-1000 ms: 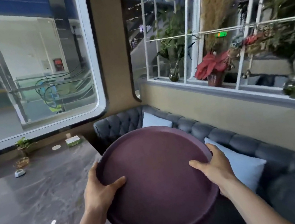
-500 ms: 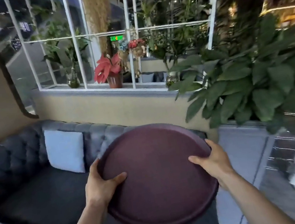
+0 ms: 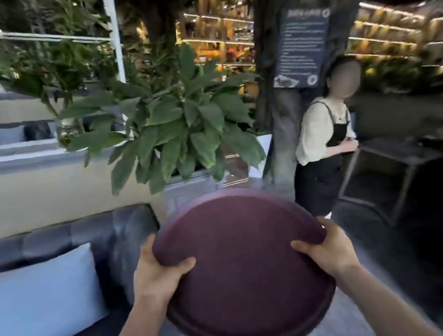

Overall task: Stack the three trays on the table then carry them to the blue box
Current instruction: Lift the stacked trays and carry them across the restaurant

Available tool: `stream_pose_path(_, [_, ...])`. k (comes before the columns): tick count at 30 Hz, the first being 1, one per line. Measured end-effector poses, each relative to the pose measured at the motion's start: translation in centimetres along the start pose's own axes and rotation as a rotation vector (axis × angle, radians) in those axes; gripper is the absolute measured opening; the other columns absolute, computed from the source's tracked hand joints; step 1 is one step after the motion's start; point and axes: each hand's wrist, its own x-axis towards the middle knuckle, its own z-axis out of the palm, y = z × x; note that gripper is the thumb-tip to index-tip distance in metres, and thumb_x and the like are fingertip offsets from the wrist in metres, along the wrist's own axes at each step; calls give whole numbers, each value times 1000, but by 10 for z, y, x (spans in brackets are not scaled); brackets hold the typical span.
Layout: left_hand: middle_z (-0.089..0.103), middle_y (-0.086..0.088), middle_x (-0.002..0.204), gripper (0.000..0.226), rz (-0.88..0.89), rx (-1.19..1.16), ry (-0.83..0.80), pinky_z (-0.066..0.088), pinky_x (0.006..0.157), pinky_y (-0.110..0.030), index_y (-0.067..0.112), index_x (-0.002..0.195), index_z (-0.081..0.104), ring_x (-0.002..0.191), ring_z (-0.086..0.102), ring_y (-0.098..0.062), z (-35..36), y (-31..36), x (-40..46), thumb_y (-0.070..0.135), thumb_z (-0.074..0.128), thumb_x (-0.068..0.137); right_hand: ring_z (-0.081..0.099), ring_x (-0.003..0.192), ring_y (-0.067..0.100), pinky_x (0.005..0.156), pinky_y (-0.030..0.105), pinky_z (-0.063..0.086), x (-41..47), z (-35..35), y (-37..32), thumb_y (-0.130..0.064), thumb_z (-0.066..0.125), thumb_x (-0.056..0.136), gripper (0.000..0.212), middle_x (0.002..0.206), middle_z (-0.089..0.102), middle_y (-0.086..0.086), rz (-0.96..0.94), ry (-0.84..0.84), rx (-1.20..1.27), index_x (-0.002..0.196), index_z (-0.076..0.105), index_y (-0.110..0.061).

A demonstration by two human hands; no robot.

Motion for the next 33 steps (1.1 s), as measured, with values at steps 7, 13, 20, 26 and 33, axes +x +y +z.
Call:
stream_pose_path(7, [67,7,119,103,51,16,-266,50,99,-43,40,138,46,108,64,-22,122,17,-37,25,95,49,62,98,18,86,31,49,-42,-117,74,-22,89,64,79,111,67,-1,183,279,-8,134,54,-14])
stream_pose_path(13, [56,7,132,110,110,-13,-480,47,102,-44,35,146,41,114,59,-23,239,45,-100,16,95,51,67,102,22,92,38,52,-80,-226,133,-24,89,61,69,111,71,0,308,483,-24,123,58,-18])
stream_pose_path(20, [56,0,141,114,201,43,-685,45,104,-45,34,148,38,121,57,-27,364,65,-186,22,96,50,64,97,22,88,33,50,-128,-345,195,-23,87,65,71,105,68,0,400,688,-28,129,56,-16])
stream_pose_path(26, [56,-2,141,114,259,82,-807,45,103,-43,33,148,39,123,56,-29,443,78,-260,28,95,49,64,96,23,81,29,44,-168,-426,243,-23,87,67,65,106,70,5,468,824,-45,126,61,-13])
stream_pose_path(33, [57,-2,139,123,252,66,-945,46,103,-48,34,147,38,118,58,-27,516,83,-301,31,95,38,58,123,28,102,35,44,-183,-480,277,-29,86,68,81,133,63,11,523,916,-21,139,51,-9])
